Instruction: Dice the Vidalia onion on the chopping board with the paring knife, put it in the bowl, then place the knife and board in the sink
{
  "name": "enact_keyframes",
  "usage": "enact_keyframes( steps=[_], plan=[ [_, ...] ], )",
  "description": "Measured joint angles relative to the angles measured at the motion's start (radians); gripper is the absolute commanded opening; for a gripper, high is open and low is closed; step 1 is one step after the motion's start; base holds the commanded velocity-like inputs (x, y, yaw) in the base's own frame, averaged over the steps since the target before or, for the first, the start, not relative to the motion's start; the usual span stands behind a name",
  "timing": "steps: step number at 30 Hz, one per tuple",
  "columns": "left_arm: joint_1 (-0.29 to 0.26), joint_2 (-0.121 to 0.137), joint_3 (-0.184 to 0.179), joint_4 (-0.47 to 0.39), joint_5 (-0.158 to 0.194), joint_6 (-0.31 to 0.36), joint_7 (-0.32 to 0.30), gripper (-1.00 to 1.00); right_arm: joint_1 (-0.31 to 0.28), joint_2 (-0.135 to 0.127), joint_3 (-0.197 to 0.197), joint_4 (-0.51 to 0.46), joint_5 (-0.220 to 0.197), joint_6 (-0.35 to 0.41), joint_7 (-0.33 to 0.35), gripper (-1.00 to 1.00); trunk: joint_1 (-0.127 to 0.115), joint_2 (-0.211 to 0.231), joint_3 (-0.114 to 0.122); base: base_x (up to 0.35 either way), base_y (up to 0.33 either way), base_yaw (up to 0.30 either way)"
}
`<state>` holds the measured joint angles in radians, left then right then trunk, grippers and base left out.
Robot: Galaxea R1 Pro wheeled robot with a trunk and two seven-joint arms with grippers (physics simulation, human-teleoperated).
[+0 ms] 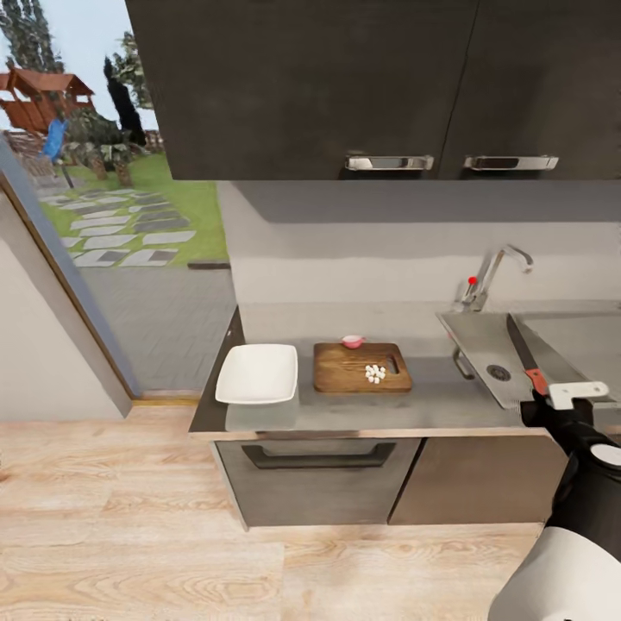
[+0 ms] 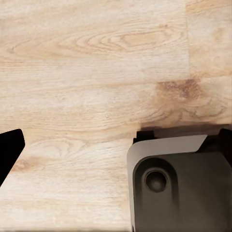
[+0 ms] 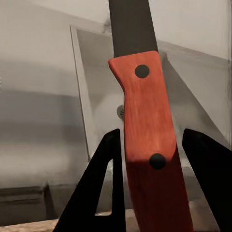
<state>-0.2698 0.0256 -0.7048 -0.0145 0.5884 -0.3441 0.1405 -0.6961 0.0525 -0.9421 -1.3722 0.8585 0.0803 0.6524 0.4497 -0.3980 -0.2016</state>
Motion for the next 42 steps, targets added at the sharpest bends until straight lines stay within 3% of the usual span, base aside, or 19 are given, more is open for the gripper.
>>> enact_keyframes(
  steps=[5,8,12,15,20,22,25,29,30,34,36,38,40,42],
  plan=[
    [0.000,-0.003,0.003,-0.015,-0.001,0.000,0.005,1.00,0.000,0.001,-0.021,-0.029,0.000,0.000,0.008,-1.00,0.000,0.000,0.000,-0.025,0.000,0.000],
    [0.000,-0.024,0.005,-0.046,-0.002,0.005,0.012,1.00,0.000,0.005,-0.023,-0.044,0.000,0.001,0.009,-1.00,0.000,0.000,0.000,-0.004,0.000,0.000],
    [0.000,-0.030,0.006,-0.176,-0.006,0.031,0.081,1.00,0.000,0.008,-0.024,-0.050,0.000,0.002,0.038,-1.00,0.000,0.000,0.000,0.000,0.000,0.000],
    [0.001,-0.024,0.007,-0.379,-0.012,0.180,0.207,1.00,0.000,0.008,-0.025,-0.051,0.001,0.003,0.063,-1.00,0.000,0.000,0.000,0.000,0.000,0.000],
    [0.001,0.019,0.005,-0.840,-0.008,0.502,0.399,1.00,0.000,0.008,-0.025,-0.051,0.002,0.005,0.071,-1.00,0.000,0.000,0.000,0.000,0.000,0.000],
    [0.001,0.030,0.007,-0.974,-0.008,0.578,0.422,1.00,0.000,0.009,-0.025,-0.051,0.002,0.005,0.072,-1.00,0.000,0.000,0.000,0.000,0.000,0.000],
    [0.001,0.032,0.054,-1.202,-0.013,0.739,0.433,1.00,0.000,0.010,-0.024,-0.050,0.002,0.006,0.072,-1.00,0.000,0.000,0.000,0.000,0.000,0.000],
    [0.000,0.024,0.082,-1.364,-0.028,0.848,0.435,1.00,0.000,0.011,-0.023,-0.048,0.001,0.005,0.070,-1.00,0.000,0.000,0.000,0.000,0.000,0.000],
    [-0.001,0.002,0.087,-1.452,-0.053,0.910,0.436,1.00,0.000,0.011,-0.022,-0.042,0.002,0.004,0.067,-1.00,0.000,0.000,0.000,0.000,0.000,0.000],
    [-0.003,-0.048,0.091,-1.520,-0.109,0.952,0.437,1.00,0.000,0.011,-0.022,-0.037,0.002,0.004,0.066,-1.00,0.000,0.000,0.000,0.000,0.000,0.000],
    [-0.004,-0.090,0.105,-1.529,-0.165,0.982,0.436,1.00,0.000,0.011,-0.021,-0.036,0.002,0.004,0.065,-1.00,0.000,0.000,0.000,0.000,0.000,0.000],
    [-0.006,-0.131,0.116,-1.533,-0.243,1.015,0.436,1.00,0.000,0.012,-0.021,-0.033,0.003,0.004,0.061,-1.00,0.000,0.000,0.000,0.000,0.000,0.000],
    [-0.009,-0.156,0.121,-1.535,-0.309,1.033,0.436,1.00,0.000,0.012,-0.021,-0.029,0.003,0.004,0.055,-1.00,0.000,0.000,0.000,0.000,0.000,0.000],
    [-0.017,-0.167,0.123,-1.537,-0.340,1.040,0.435,1.00,0.000,0.013,-0.021,-0.020,0.003,0.004,0.047,-1.00,0.000,0.000,0.000,0.000,0.000,0.000]
  ],
)
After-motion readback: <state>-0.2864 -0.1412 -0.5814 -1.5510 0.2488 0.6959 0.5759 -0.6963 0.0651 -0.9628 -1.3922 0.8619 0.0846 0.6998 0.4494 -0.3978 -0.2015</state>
